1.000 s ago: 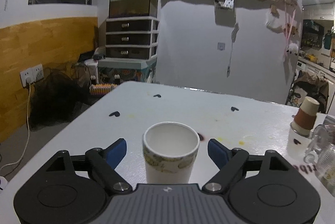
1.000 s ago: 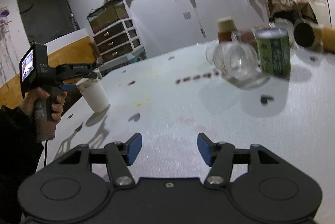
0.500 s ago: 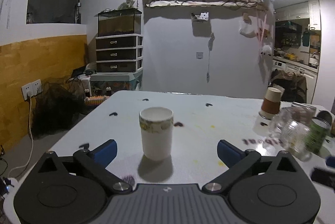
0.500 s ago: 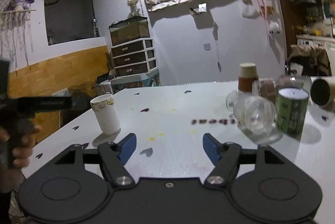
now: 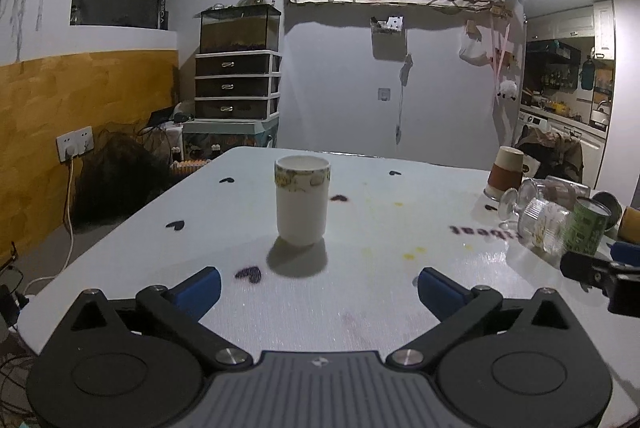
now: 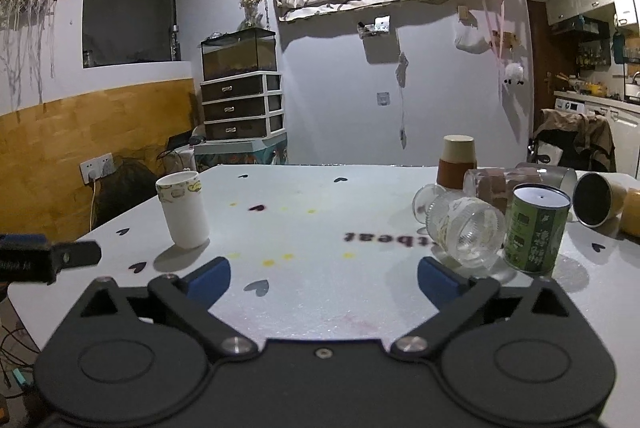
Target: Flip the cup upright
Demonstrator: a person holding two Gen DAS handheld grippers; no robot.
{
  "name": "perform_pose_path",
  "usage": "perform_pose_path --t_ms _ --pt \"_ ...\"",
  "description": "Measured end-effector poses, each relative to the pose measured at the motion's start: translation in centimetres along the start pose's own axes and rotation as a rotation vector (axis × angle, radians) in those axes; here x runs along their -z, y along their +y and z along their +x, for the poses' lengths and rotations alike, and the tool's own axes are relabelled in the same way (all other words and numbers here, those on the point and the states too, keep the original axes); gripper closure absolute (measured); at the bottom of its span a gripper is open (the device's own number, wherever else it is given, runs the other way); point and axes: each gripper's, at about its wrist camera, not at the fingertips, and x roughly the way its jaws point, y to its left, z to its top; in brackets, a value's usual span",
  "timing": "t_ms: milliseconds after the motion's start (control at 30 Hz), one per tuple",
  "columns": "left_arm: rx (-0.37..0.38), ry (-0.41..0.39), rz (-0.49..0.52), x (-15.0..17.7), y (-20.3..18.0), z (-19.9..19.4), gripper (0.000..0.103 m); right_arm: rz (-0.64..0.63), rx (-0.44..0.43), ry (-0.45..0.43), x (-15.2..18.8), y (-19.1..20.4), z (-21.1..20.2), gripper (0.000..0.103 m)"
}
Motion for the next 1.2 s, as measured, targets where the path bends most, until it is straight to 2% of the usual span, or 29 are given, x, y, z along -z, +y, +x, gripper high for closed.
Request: perform_pose_path --t_ms 333,1200 --pt "0.004 0.002 0.001 0.71 -0.57 -0.47 0.000 -0.037 0.024 -0.001 0.35 0.57 -0.25 0.000" --pt "0.000 0.015 0.000 0.99 -0.76 -0.19 0.000 -0.025 0.029 0.011 1.02 0.49 -0.30 0.000"
